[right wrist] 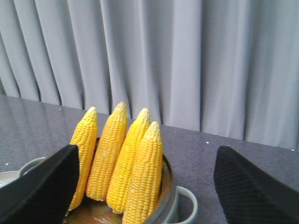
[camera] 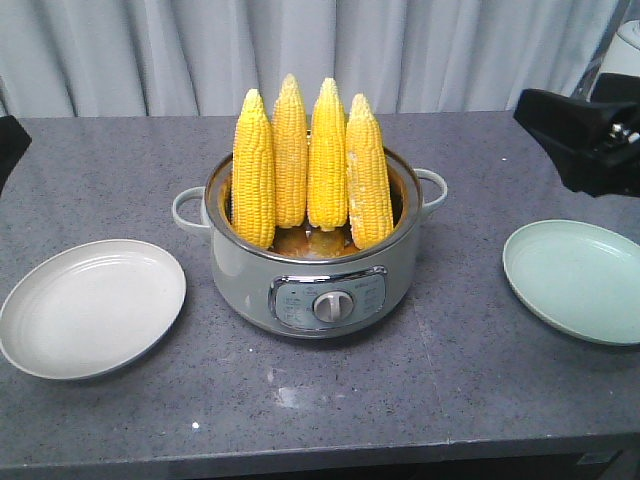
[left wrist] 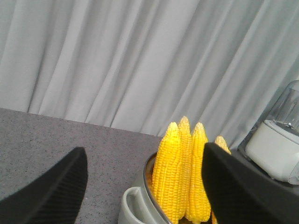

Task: Distribute corn equally
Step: 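Raise the right gripper and move it over the corn in the pot, then grasp the nearest corn cob with the right gripper and lift it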

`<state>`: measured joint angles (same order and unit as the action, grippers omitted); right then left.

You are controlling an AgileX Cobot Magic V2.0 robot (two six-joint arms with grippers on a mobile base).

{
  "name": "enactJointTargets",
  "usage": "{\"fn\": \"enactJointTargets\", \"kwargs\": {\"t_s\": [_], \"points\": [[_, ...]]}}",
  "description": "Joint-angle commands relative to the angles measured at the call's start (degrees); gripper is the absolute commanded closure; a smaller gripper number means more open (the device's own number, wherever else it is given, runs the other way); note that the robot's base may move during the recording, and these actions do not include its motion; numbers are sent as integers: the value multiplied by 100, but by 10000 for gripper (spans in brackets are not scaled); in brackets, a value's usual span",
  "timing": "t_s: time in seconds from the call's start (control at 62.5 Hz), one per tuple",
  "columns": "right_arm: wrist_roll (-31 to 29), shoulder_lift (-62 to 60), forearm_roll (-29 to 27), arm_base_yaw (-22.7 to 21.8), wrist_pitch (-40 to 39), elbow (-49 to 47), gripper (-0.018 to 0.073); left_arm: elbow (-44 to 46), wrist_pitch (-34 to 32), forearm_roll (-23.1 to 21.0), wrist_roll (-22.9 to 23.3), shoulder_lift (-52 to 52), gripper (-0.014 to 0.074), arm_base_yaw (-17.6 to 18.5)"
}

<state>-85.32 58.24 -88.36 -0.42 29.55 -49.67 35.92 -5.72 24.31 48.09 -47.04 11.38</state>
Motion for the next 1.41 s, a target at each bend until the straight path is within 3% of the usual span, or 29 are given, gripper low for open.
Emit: {"fn": "enactJointTargets", "kwargs": {"t_s": [0.0,0.192,0.352,0.448,0.48,0.64,0.848,1.231,1.391], "points": [[583,551,437,4,483,-778,-15,193,-527,-13,34,-39,90,32],[1909,1956,1961,4,1374,-2311,-15,193,-528,-18,34,-56,90,32],[2463,2850,2379,73,1719,-3354,-15,193,-526,-32,34,-56,90,32],[2763,3268,2944,430,1645,-3892,-15,193,-526,-32,34,-56,90,32],[3078,3561,3384,715,1438,-4189,-15,193,-510,-31,34,-56,90,32],[3819,4008,4060,1084,932,-4558,-15,193,-440,-31,34,-56,90,32],[4215,4359,4599,1414,316,-4693,-15,193,-394,-31,34,-56,90,32],[4325,4784,4661,1502,-9,-4693,-9,193,-355,-31,39,-56,90,32],[4308,4863,4733,1502,3,-4693,71,193,-355,-31,39,-56,90,32]]}}
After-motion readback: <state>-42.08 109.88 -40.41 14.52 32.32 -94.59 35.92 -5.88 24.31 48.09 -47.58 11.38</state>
